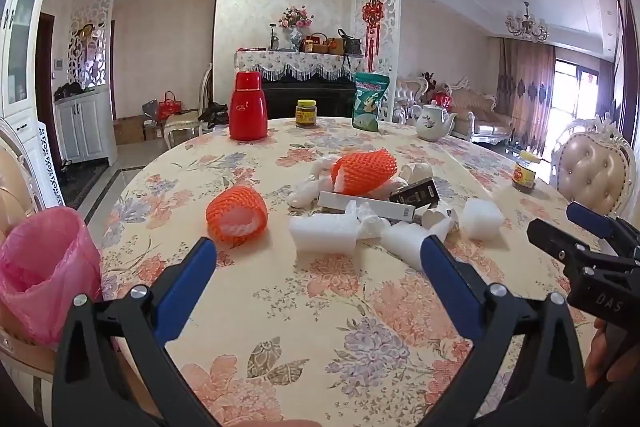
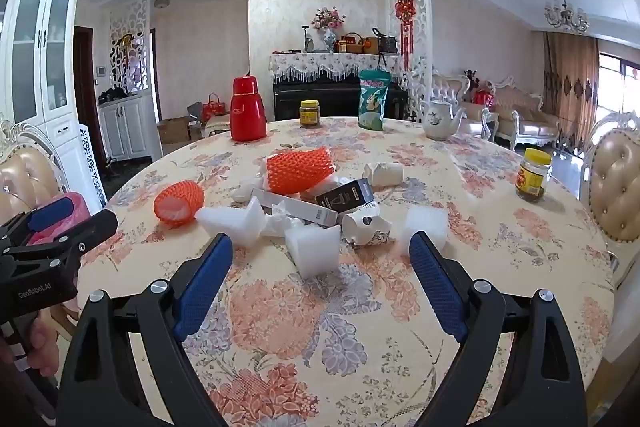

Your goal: Collect trash

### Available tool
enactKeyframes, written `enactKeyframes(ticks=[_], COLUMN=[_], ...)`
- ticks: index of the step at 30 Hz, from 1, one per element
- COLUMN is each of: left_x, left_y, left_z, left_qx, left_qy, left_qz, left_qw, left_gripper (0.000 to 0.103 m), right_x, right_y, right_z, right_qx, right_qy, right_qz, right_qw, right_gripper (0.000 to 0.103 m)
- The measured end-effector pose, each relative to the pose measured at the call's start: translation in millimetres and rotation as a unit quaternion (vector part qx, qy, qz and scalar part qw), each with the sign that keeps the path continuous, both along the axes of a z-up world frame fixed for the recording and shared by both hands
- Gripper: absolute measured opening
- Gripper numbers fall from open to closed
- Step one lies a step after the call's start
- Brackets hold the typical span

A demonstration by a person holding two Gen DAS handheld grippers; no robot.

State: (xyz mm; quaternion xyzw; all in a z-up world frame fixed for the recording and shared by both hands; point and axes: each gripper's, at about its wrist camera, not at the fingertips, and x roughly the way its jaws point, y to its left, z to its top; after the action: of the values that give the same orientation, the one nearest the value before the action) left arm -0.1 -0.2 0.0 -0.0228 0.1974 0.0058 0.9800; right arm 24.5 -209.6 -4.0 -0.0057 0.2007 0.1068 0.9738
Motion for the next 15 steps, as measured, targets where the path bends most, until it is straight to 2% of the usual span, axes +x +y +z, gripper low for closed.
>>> enactKeyframes(ticks=[15], left_x=[1.9], left_y=[2.0], left_z=[-2.1], left_qx=[-0.004], left_qy=[0.002], left_qz=[-0.001], left_qw=[1.0], left_gripper=[0.099], right_x=[2.0], right_y=[0.2], right_z=[-1.8], right_qx=[0.007], right_qy=[0.003], right_qz=[0.002], right_qw=[1.0], right_gripper=[0.085])
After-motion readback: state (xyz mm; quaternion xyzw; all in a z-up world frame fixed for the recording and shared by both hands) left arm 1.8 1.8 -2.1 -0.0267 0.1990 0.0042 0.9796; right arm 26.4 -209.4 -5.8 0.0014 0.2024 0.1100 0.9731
